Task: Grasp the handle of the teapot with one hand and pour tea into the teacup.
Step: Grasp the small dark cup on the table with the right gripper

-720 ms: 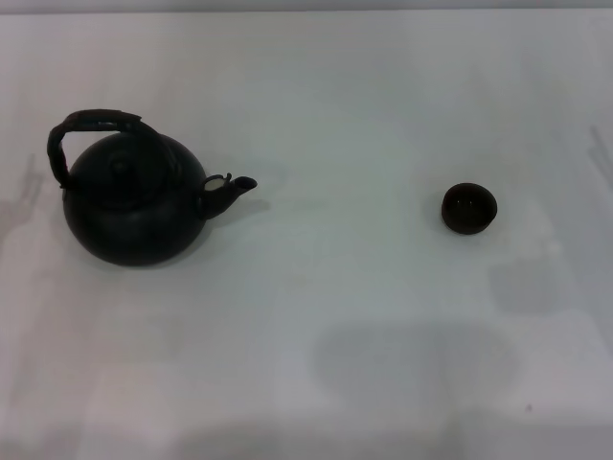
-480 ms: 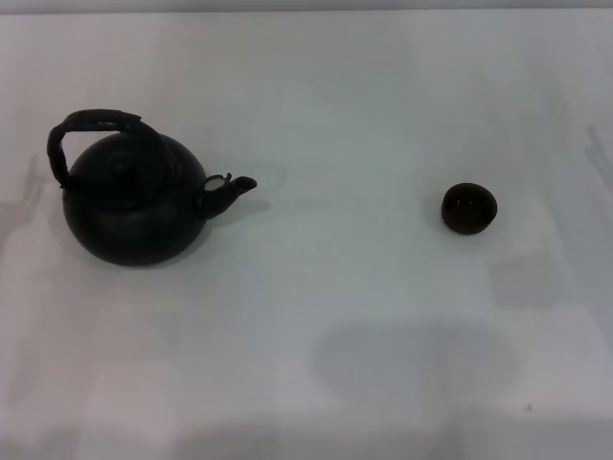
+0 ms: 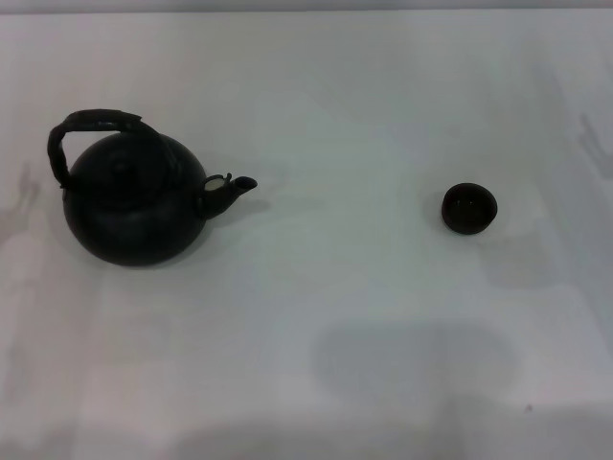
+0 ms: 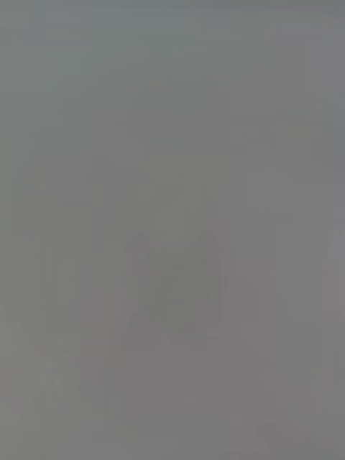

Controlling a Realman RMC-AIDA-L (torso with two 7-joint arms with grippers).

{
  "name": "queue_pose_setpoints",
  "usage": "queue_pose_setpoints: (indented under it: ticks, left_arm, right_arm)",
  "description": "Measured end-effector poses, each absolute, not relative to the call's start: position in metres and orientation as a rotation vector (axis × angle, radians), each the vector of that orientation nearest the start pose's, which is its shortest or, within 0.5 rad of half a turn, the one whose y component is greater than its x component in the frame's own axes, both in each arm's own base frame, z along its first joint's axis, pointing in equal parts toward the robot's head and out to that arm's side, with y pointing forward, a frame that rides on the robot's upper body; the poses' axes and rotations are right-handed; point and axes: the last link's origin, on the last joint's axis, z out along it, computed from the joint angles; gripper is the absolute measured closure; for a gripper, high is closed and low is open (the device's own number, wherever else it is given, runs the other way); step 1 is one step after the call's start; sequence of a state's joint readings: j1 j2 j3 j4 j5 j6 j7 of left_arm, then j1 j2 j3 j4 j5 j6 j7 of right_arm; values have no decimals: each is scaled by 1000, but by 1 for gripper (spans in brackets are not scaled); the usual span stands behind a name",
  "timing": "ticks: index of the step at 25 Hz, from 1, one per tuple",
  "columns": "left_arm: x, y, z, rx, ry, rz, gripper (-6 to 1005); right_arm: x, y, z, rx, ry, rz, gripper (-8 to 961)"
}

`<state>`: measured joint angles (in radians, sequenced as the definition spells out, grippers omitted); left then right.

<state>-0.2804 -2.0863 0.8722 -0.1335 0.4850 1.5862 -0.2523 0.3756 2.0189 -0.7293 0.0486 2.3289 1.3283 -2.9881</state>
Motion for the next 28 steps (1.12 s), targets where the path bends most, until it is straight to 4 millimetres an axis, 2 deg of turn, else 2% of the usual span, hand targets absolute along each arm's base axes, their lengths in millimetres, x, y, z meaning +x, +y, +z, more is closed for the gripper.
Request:
queue_pose_setpoints:
  ticks: [6, 11, 17, 24, 28]
  left_arm:
    - [-374, 231, 13, -1384, -568, -759, 166]
    - [-376, 231, 14, -1374, -573, -756, 167]
    - [-379, 232, 13, -1380, -596, -737, 168]
    - [-379, 233, 12, -1380, -599, -736, 167]
    - [-379, 233, 12, -1381, -600, -736, 166]
  right_arm:
    - [374, 288, 17, -1655, 431, 557, 111]
    - [381, 286, 22, -1642, 547, 622, 111]
    - [377, 274, 31, -1660, 474, 679, 109]
    - [374, 258, 42, -1585, 436, 770, 108]
    - [372, 260, 47, -1643, 477, 845, 108]
